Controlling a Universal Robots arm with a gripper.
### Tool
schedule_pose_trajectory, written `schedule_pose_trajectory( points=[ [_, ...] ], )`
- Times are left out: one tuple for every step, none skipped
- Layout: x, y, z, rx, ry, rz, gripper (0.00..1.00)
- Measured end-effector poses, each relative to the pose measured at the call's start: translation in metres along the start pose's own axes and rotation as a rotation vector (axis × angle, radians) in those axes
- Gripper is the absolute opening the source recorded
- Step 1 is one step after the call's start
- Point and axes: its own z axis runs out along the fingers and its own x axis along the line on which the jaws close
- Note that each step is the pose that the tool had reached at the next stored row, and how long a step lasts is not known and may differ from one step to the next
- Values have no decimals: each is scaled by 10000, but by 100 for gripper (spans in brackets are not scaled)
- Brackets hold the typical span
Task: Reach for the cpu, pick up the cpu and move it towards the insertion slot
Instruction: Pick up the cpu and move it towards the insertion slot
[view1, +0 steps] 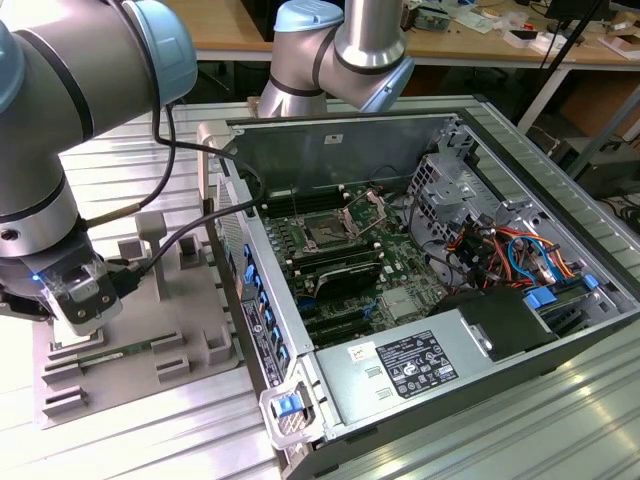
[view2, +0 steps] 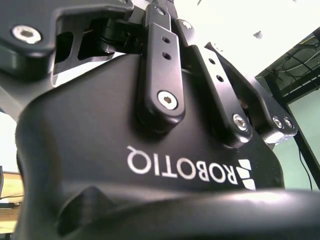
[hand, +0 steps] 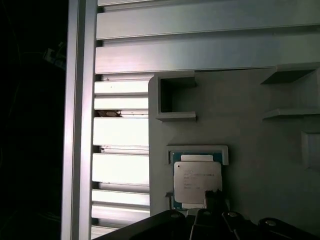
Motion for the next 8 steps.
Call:
schedule_pose_trajectory(
  points=[
    [0, -2, 2, 0, 0, 0, 11],
    [0, -3, 3, 0, 0, 0, 11],
    [0, -5, 7, 0, -1, 0, 11],
    [0, -7, 8, 0, -1, 0, 11],
    [0, -8, 9, 0, -1, 1, 11],
    [0, -9, 11, 0, -1, 0, 11],
    [0, -10, 12, 0, 0, 0, 11],
    [0, -11, 14, -1, -1, 0, 11]
  ],
)
